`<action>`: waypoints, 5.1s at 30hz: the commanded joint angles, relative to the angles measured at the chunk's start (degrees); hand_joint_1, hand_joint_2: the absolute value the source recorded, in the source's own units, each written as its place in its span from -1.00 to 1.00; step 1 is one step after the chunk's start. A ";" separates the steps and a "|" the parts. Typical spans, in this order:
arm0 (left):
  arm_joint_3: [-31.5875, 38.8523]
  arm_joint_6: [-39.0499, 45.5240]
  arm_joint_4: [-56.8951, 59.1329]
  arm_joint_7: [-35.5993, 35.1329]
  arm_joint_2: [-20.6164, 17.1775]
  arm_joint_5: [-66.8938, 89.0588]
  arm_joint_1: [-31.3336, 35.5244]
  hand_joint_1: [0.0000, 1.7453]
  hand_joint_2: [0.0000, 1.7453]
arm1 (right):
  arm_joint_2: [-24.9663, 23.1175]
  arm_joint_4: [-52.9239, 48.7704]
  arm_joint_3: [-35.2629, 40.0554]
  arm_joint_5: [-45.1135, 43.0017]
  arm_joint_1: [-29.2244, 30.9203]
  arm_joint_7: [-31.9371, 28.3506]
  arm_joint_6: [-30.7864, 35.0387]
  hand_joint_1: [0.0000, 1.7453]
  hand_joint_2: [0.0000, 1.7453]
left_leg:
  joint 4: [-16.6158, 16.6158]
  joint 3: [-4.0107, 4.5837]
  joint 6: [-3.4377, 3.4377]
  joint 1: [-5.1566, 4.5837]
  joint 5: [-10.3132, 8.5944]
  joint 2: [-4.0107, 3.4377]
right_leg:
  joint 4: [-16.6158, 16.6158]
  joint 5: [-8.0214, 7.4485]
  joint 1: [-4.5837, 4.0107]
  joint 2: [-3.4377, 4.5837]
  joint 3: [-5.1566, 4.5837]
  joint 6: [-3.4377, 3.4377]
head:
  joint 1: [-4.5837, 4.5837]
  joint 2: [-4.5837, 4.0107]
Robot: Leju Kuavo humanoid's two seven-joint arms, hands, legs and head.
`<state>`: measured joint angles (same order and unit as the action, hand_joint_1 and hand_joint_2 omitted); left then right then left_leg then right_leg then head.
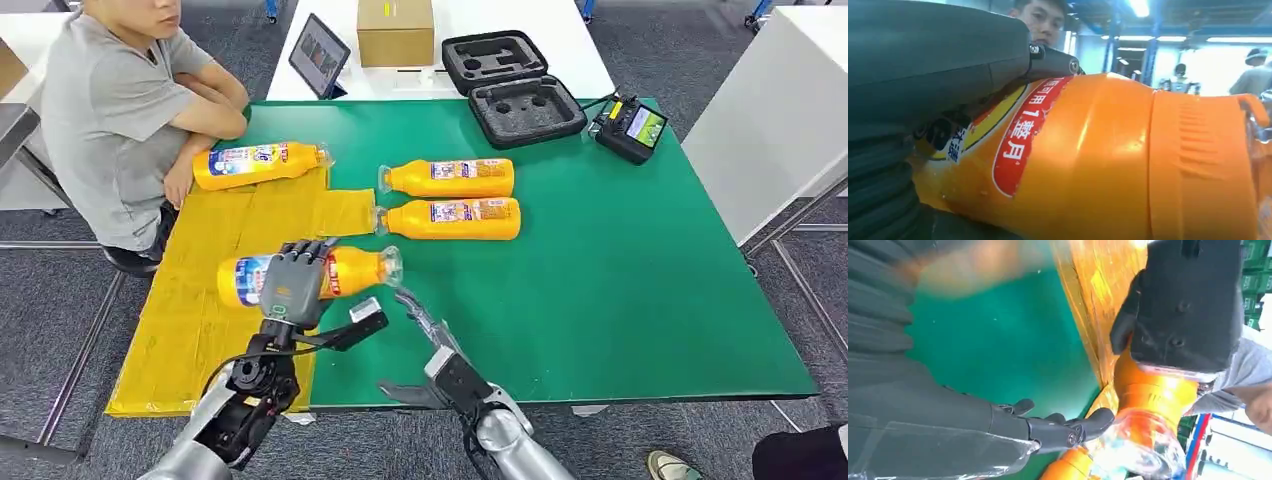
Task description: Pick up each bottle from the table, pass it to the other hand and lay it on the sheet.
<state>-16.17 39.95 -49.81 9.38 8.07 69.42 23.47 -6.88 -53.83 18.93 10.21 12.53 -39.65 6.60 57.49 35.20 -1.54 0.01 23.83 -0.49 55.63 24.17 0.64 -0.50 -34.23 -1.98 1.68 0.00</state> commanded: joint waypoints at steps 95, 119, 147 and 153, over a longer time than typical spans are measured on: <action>-6.52 -13.77 -10.61 5.59 -0.44 -1.67 -5.66 -1.00 -1.00 | -0.73 6.22 -3.22 -0.53 3.46 -0.35 -1.87 -1.00 1.00 | 0.00 -0.31 0.10 0.06 0.07 0.03 | -0.01 0.06 -0.04 0.05 0.34 0.07 | 0.00 0.00; -10.74 -9.10 -19.58 19.41 -1.72 -23.75 -8.09 -1.00 1.00 | -1.03 -0.78 -2.64 -7.22 0.34 -0.35 -5.70 -1.00 1.00 | -0.02 -0.34 0.11 0.07 0.07 0.05 | -0.01 0.07 -0.04 0.02 0.36 0.08 | 0.00 0.00; -11.21 -17.47 -22.09 28.28 0.16 -40.84 -12.95 -1.00 1.00 | -0.77 -27.03 -11.66 18.89 -12.18 -0.35 33.40 -1.00 1.00 | -0.03 -0.27 0.09 0.02 0.05 0.14 | -0.02 0.08 0.00 -0.07 0.29 0.07 | 0.02 0.00; -11.47 -17.94 -21.91 28.23 0.33 -41.17 -12.73 -1.00 1.00 | -2.24 -28.74 -13.89 24.51 -12.31 -0.35 33.40 -1.00 1.00 | -0.05 -0.28 0.09 0.03 0.04 0.08 | -0.03 0.06 -0.01 -0.01 0.27 0.07 | 0.00 0.00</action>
<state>-26.71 22.78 -73.85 37.59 8.35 28.65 9.21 -6.86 -80.50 9.94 29.11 0.16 -40.04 39.74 57.47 35.03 -1.52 0.03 23.84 -0.48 55.62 24.19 0.63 -0.50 -34.06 -1.96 1.68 0.00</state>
